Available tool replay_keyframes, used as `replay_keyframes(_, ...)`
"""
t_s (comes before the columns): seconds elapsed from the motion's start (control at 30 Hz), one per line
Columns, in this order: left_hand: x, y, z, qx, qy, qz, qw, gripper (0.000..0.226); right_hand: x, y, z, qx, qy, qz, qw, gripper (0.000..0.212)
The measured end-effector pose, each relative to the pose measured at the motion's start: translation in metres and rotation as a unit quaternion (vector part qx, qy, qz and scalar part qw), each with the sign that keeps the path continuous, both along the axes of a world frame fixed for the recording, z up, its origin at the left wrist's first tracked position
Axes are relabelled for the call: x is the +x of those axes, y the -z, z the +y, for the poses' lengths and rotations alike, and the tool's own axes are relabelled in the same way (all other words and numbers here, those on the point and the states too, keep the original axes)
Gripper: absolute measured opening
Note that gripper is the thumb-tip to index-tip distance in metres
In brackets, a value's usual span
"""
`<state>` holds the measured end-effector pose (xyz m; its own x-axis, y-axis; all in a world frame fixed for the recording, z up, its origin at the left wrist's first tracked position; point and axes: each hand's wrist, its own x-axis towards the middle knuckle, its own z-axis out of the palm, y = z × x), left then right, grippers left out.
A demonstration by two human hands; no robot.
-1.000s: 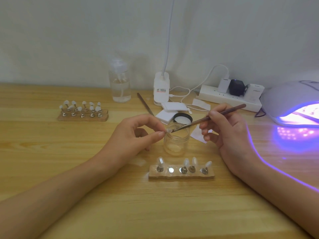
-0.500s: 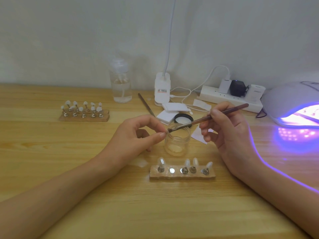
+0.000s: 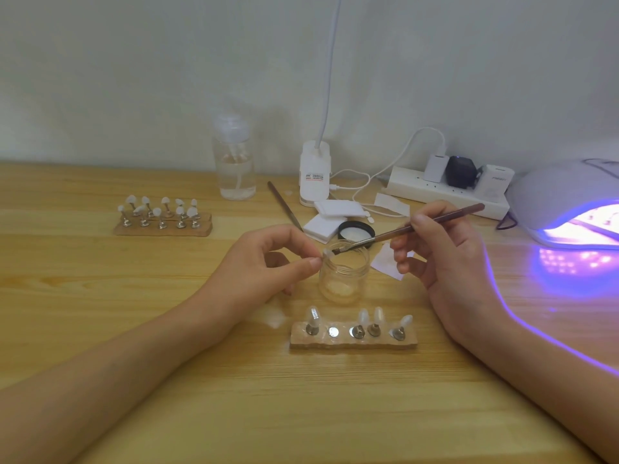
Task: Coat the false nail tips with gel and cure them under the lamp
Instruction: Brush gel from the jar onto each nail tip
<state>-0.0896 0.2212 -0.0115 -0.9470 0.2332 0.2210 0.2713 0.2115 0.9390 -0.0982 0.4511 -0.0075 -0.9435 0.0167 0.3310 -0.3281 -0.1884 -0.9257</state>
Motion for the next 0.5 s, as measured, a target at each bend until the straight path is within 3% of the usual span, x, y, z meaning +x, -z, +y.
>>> replay_keyframes(0.5,-0.0005,-0.0011,0.0015,0.005,-0.014,-0.016,1.0,0.01,0.0017,-0.0013,-0.003,0.012,-0.012,0.018,1.0,0.017)
